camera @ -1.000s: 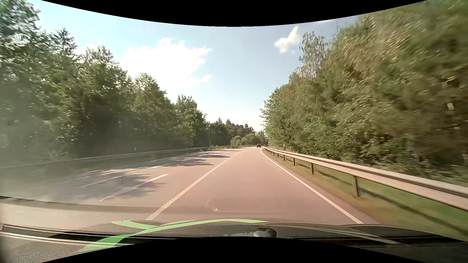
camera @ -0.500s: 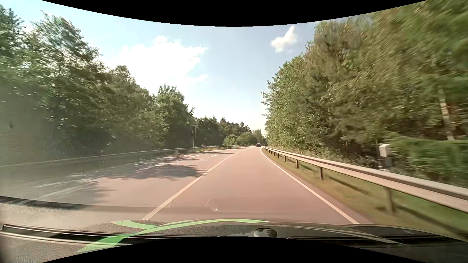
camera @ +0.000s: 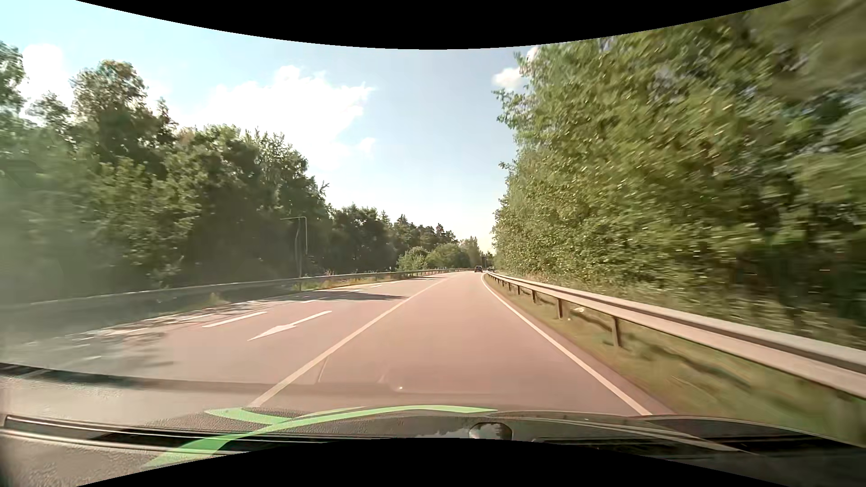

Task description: Follow the waypoints while adhering to traffic rules and regulations

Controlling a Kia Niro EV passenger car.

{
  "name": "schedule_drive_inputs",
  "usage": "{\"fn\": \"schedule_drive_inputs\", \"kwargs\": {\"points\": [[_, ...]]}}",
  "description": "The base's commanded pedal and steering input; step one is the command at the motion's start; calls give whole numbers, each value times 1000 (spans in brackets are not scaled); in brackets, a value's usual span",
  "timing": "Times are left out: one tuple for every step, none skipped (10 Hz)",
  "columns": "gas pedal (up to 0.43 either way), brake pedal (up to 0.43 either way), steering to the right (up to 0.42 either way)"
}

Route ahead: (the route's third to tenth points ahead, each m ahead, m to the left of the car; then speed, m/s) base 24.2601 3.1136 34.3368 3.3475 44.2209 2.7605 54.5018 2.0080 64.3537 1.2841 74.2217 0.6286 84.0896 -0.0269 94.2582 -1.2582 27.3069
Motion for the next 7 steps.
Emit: {"fn": "schedule_drive_inputs", "kwargs": {"points": [[240,0,7],[240,0,7],[248,0,7],[248,0,7],[248,0,7],[240,0,7],[240,0,7]]}}
